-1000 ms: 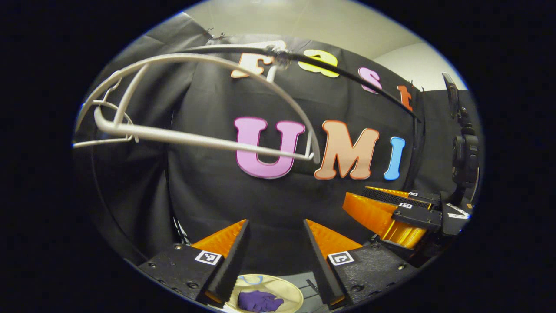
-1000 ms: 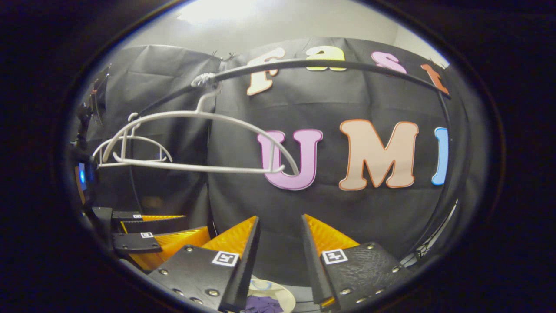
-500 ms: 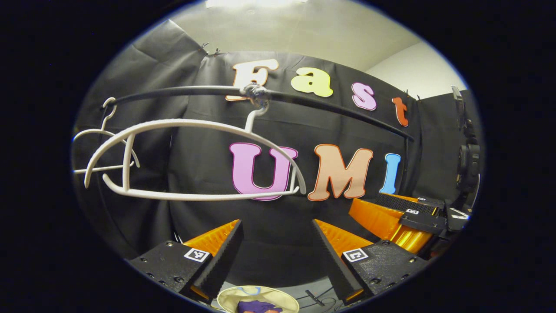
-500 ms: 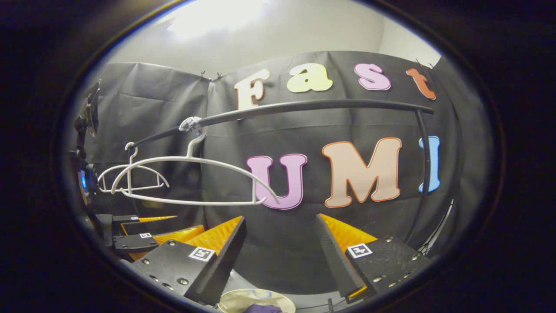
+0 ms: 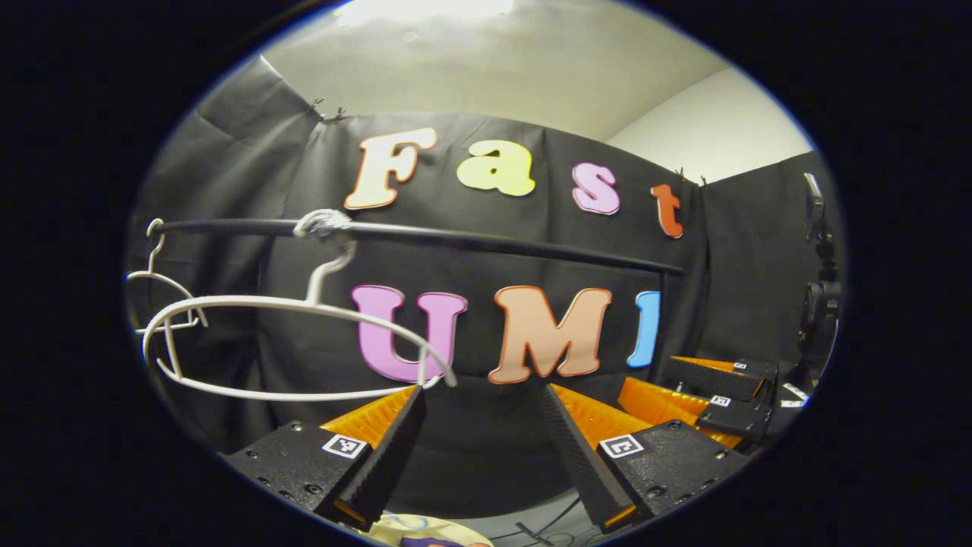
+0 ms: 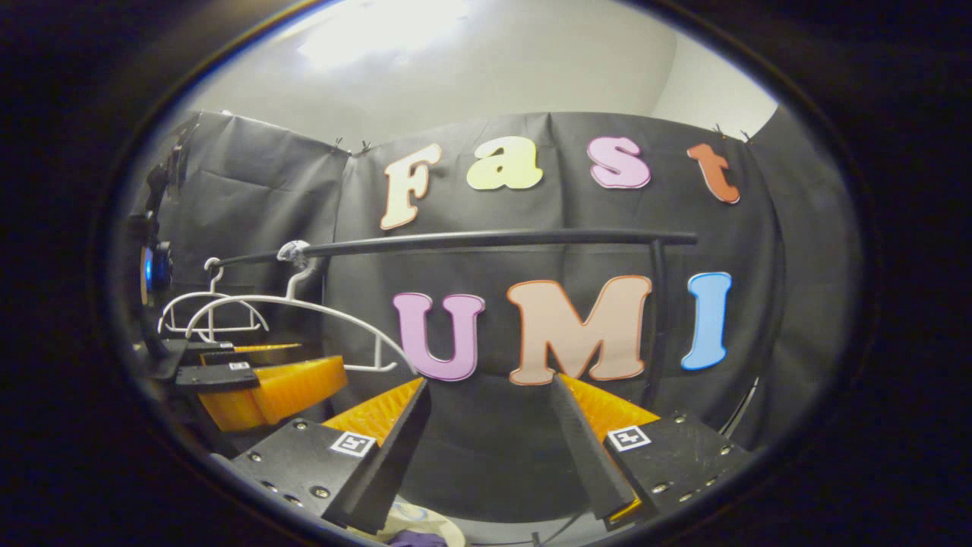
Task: Grasp the clothes on the hanger with both hands and then place them into the laundry hamper below.
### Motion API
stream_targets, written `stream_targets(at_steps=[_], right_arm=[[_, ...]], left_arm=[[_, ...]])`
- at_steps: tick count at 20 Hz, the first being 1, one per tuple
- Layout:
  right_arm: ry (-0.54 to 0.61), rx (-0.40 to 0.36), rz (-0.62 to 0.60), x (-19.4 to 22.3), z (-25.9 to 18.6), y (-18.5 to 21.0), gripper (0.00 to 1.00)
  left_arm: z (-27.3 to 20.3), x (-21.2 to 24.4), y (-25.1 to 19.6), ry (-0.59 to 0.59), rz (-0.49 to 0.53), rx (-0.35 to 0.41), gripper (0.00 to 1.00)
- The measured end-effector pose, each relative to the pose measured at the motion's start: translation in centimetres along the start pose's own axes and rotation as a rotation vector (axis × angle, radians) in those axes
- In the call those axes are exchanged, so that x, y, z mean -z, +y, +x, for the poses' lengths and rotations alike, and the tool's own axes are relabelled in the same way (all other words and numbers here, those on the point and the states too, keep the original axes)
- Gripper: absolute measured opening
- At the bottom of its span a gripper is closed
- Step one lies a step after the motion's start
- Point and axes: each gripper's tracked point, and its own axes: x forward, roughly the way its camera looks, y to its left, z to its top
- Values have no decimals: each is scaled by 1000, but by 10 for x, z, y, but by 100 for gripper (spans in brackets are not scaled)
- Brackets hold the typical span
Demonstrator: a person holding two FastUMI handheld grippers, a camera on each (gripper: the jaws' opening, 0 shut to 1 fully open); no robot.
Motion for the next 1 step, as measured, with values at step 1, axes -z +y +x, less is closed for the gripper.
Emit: stream_targets(at_steps=[1], right_arm=[[-3,13,-13,-2,-6,-18,91]], left_arm=[[6,-1,-16,-5,2,16,92]])
